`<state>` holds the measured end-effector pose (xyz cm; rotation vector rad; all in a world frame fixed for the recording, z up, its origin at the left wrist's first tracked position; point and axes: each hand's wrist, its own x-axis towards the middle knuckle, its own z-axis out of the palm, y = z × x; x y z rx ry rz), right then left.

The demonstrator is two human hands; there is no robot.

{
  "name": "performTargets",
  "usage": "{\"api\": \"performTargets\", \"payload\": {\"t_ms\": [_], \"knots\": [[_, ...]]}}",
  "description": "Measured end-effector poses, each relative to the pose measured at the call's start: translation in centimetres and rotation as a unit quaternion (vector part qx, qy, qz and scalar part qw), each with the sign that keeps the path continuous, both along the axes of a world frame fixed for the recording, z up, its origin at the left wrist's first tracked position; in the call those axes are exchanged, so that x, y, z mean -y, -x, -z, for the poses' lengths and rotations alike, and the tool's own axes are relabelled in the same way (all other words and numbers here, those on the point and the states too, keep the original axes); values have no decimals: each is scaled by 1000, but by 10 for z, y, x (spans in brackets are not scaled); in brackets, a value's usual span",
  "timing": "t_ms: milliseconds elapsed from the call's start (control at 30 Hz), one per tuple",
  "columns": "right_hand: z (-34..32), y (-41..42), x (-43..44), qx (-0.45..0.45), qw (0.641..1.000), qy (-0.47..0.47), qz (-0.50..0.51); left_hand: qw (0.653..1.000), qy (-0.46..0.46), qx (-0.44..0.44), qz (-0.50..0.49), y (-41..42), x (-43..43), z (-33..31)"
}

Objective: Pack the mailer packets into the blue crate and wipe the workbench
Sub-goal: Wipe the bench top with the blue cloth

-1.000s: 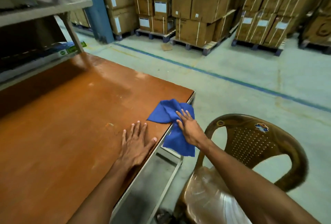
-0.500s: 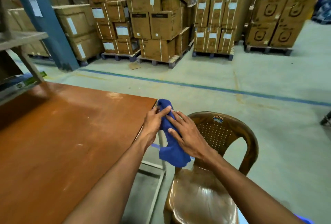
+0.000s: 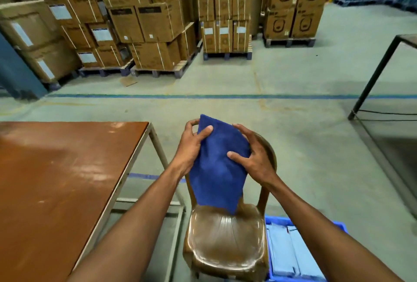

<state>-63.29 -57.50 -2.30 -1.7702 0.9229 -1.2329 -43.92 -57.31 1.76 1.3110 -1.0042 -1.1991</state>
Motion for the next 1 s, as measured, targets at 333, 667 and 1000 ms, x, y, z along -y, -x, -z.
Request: {"api": "performTargets", "payload": {"t_ms": [333, 667, 1000], "knots": [[145, 15, 7, -304, 947, 94, 50, 925, 3, 379, 30, 17, -6, 131], [387, 0, 19, -419, 902, -90, -48, 863, -190, 414, 218, 3, 18, 388], [564, -7, 37, -665, 718, -157, -135, 663, -248, 589, 390, -18, 23, 580]]}}
